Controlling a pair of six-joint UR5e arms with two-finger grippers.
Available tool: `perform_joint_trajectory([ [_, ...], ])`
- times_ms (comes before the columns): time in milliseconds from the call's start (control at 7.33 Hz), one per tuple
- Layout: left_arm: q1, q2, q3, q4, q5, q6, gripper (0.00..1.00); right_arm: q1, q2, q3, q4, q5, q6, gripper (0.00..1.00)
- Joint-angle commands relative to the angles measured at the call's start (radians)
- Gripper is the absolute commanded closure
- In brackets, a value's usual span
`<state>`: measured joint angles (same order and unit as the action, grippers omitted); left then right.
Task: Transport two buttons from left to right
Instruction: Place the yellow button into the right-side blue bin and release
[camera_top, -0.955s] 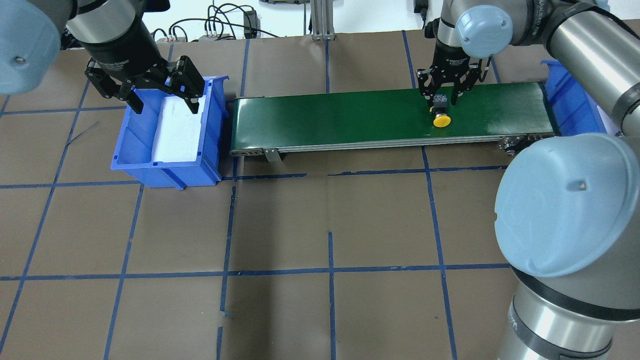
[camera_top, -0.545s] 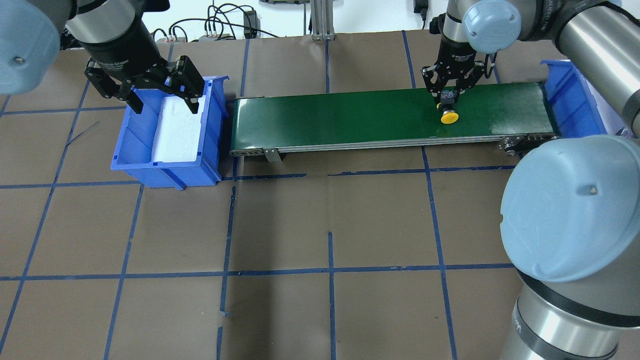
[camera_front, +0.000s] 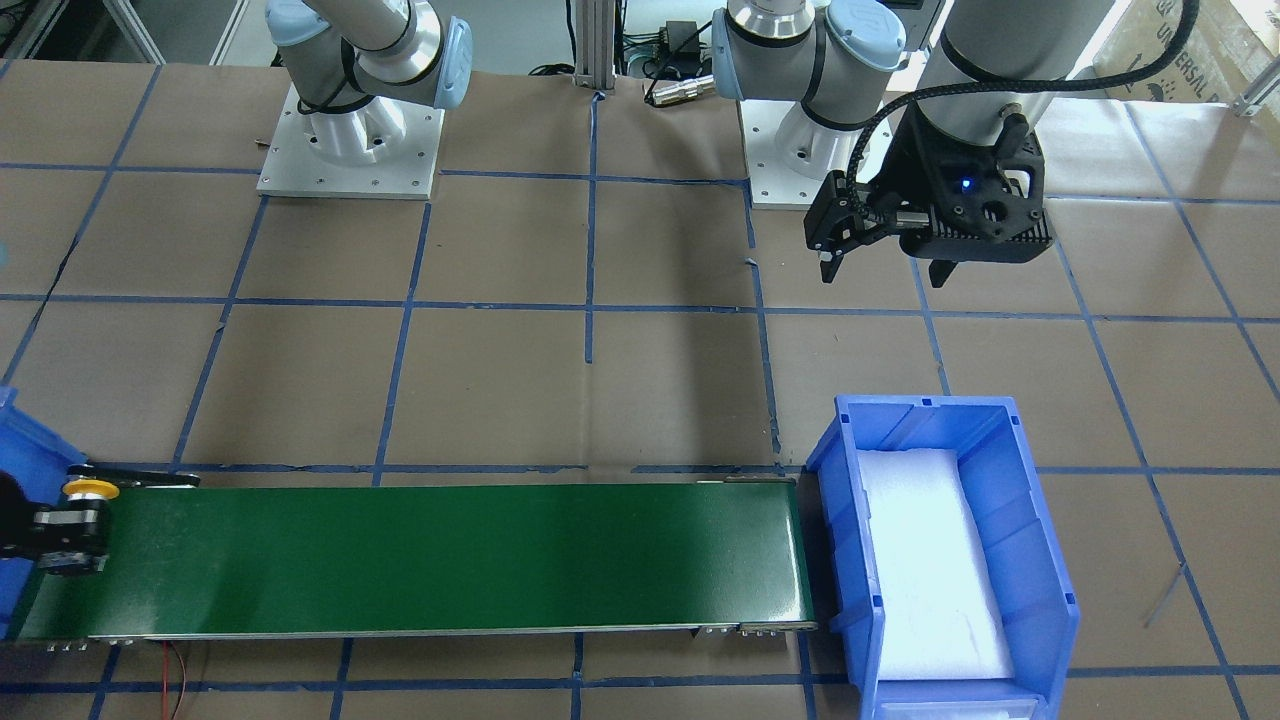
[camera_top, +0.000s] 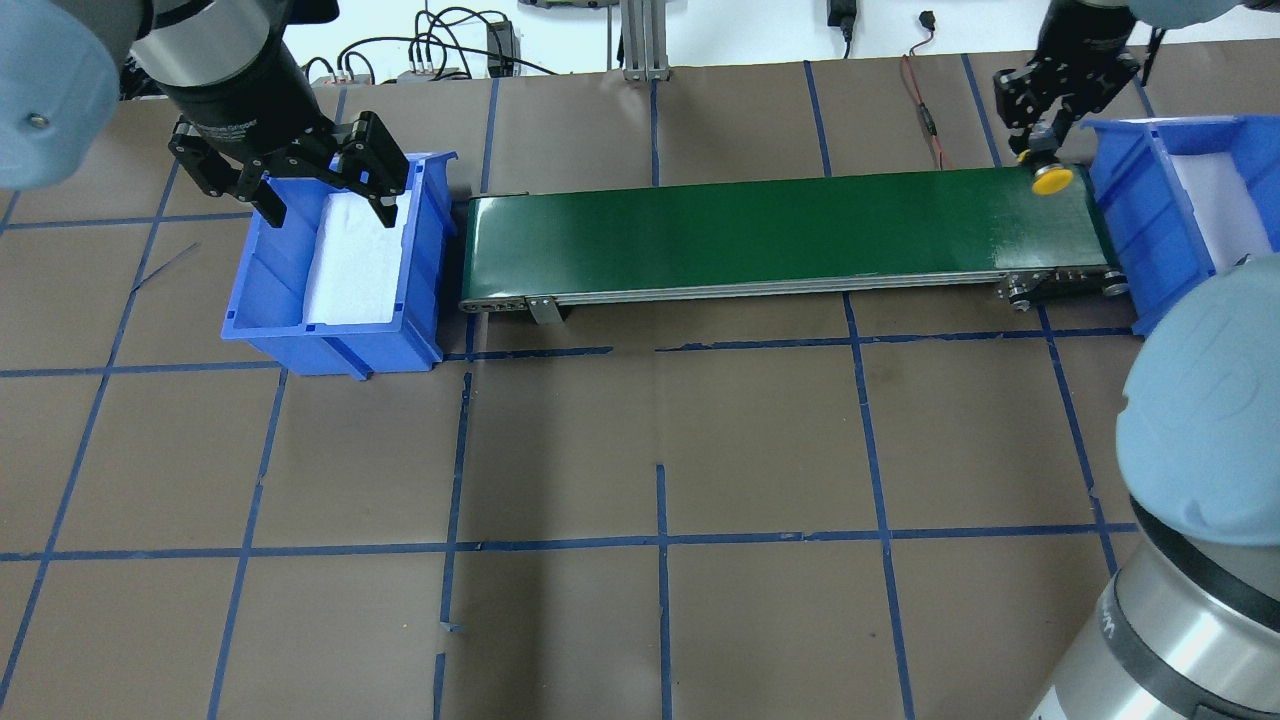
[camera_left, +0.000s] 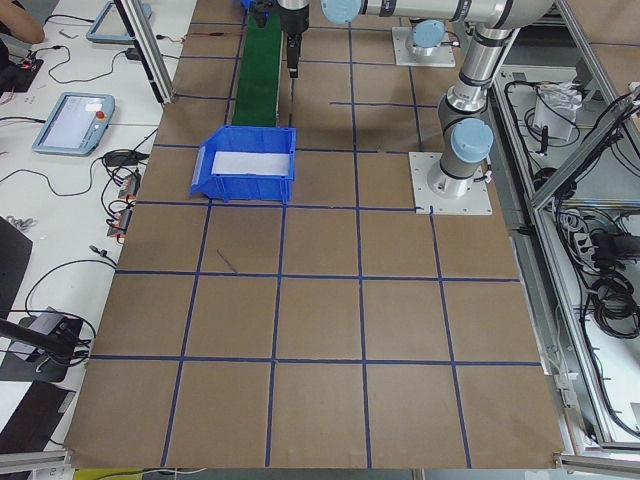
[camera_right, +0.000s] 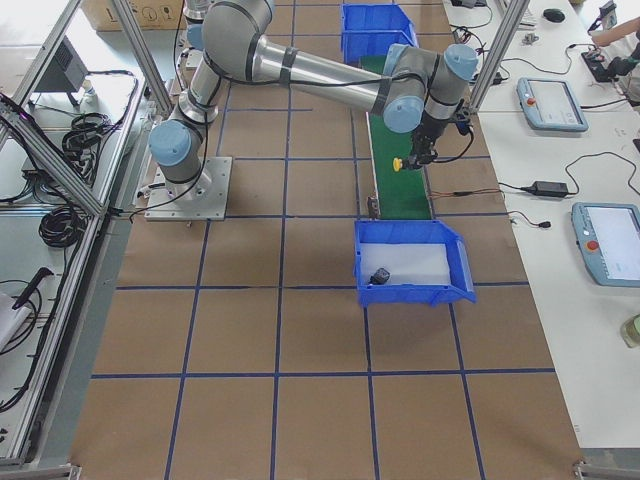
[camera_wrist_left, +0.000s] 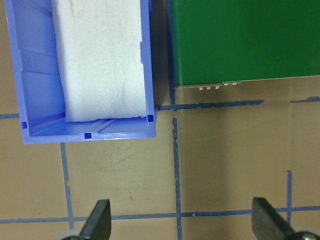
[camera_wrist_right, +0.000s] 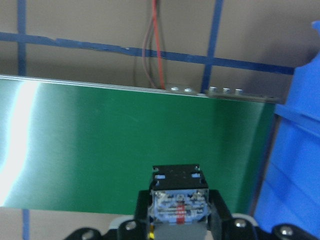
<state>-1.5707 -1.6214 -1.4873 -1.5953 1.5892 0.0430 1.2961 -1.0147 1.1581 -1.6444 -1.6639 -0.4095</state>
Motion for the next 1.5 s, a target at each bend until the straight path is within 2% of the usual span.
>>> perform_joint_trajectory([
  [0,0.0,0.0,-0.001,0.0,0.0,0.0,0.0,-0.134,-0.037,-0.005,0.002,-0.084,-0.223,0.8],
  [136,0.0,0.0,-0.001,0.0,0.002,0.002,0.0,-0.217,-0.044,-0.002,0.0,-0.08,-0.305,0.8],
  [273,0.0,0.0,-0.001,0.0,0.002,0.0,0.0,-0.251,-0.032,-0.008,-0.029,-0.065,-0.371,0.81],
  [682,0.0,0.0,-0.001,-0.002,0.002,0.0,0.0,-0.282,0.046,-0.006,-0.104,-0.053,-0.381,0.77],
  [818,0.0,0.0,-0.001,0.0,0.002,0.0,0.0,-0.282,0.048,-0.005,-0.104,-0.045,-0.379,0.65],
  [955,0.0,0.0,-0.001,-0.002,0.002,0.0,0.0,-0.282,0.051,-0.003,-0.106,-0.043,-0.377,0.25],
  [1091,0.0,0.0,-0.001,-0.002,0.002,0.0,0.0,-0.282,0.05,-0.005,-0.101,-0.028,-0.377,0.04],
  [1364,0.0,0.0,-0.001,-0.002,0.002,0.002,0.0,-0.279,0.035,-0.006,-0.06,-0.03,-0.364,0.0],
])
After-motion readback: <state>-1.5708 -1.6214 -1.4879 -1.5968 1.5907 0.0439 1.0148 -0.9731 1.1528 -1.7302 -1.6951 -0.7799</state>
